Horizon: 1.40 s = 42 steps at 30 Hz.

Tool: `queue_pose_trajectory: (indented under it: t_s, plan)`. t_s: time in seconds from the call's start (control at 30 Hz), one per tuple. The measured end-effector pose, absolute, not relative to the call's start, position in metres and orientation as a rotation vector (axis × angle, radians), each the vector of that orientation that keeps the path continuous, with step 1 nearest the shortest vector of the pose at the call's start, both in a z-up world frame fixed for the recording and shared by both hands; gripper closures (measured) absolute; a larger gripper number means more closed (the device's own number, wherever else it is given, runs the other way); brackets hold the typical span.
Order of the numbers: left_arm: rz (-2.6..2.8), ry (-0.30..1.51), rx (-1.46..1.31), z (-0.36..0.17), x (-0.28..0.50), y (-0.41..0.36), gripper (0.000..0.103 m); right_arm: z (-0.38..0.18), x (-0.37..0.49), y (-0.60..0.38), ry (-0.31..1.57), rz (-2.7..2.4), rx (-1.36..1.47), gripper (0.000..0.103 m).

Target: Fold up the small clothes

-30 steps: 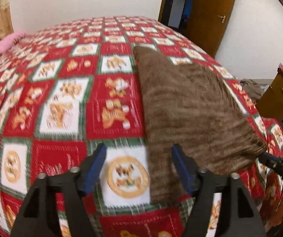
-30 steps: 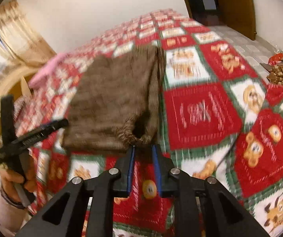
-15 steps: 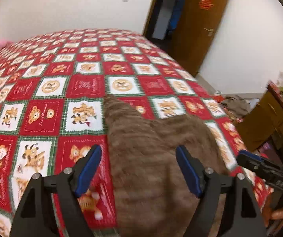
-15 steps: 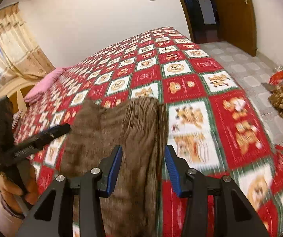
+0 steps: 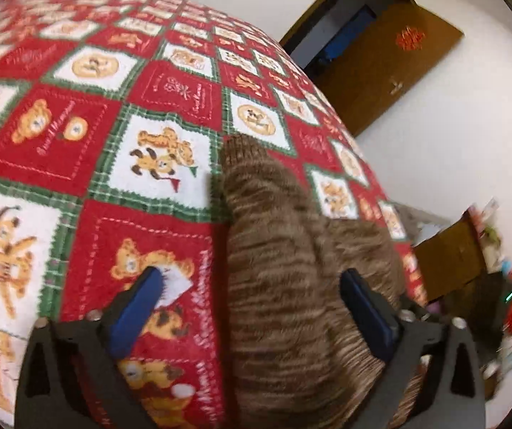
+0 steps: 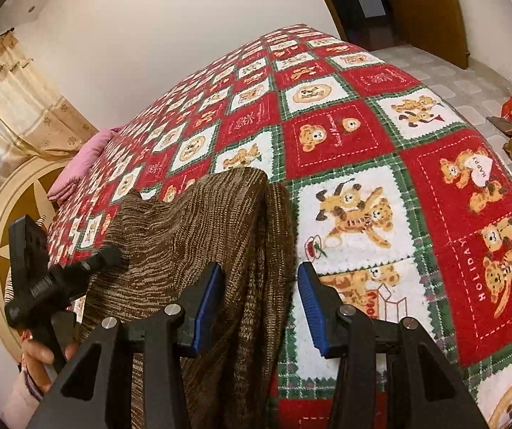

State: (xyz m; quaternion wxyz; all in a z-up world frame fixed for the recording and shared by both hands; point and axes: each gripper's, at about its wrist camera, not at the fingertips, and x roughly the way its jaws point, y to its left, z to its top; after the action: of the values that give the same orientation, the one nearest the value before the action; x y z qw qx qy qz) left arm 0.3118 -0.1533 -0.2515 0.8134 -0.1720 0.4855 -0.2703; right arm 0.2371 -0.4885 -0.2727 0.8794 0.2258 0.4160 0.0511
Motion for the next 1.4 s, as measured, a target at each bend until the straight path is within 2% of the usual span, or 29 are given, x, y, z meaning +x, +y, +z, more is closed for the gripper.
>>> queue_pose_trajectory:
  t_s: [0.17, 0.23, 0.43, 0.47, 0.5, 0.53, 0.63, 0.8, 0.9, 1.1, 1.27, 1.4]
  plan:
    - [-0.56, 1.018, -0.118, -0.249, 0.297, -0.186, 0.0, -0.273, 0.25, -0.485, 0.868, 0.126, 0.443, 0.056]
    - [-0.558, 0.986, -0.061, -0.251, 0.29, -0.189, 0.001, -0.278, 0.256, -0.483, 0.849, 0.157, 0.448, 0.046]
    - [-0.535, 0.965, -0.019, -0.251, 0.292, -0.193, 0.003, -0.277, 0.262, -0.47, 0.855, 0.151, 0.348, 0.046]
    - [-0.534, 0.961, -0.019, -0.251, 0.291, -0.191, 0.004, -0.275, 0.261, -0.466, 0.854, 0.16, 0.324, 0.048]
    - [-0.536, 0.958, -0.026, -0.252, 0.292, -0.19, 0.005, -0.275, 0.259, -0.463, 0.852, 0.175, 0.312, 0.058]
    - [-0.538, 0.954, -0.031, -0.252, 0.292, -0.189, 0.006, -0.275, 0.257, -0.461, 0.848, 0.186, 0.299, 0.063]
    - [-0.541, 0.945, -0.031, -0.252, 0.29, -0.188, 0.008, -0.277, 0.257, -0.459, 0.842, 0.178, 0.298, 0.063]
    - [-0.585, 0.921, -0.049, -0.25, 0.286, -0.188, 0.03, -0.281, 0.259, -0.466, 0.838, 0.189, 0.352, 0.062]
    - [-0.608, 0.913, -0.05, -0.249, 0.285, -0.19, 0.04, -0.282, 0.262, -0.465, 0.842, 0.188, 0.343, 0.058]
    - [-0.621, 0.911, -0.073, -0.25, 0.286, -0.189, 0.043, -0.282, 0.265, -0.461, 0.844, 0.182, 0.315, 0.058]
    - [-0.621, 0.916, -0.078, -0.25, 0.287, -0.189, 0.042, -0.28, 0.264, -0.451, 0.836, 0.159, 0.246, 0.064]
    - [-0.613, 0.909, -0.061, -0.249, 0.285, -0.192, 0.042, -0.277, 0.262, -0.44, 0.823, 0.129, 0.181, 0.073]
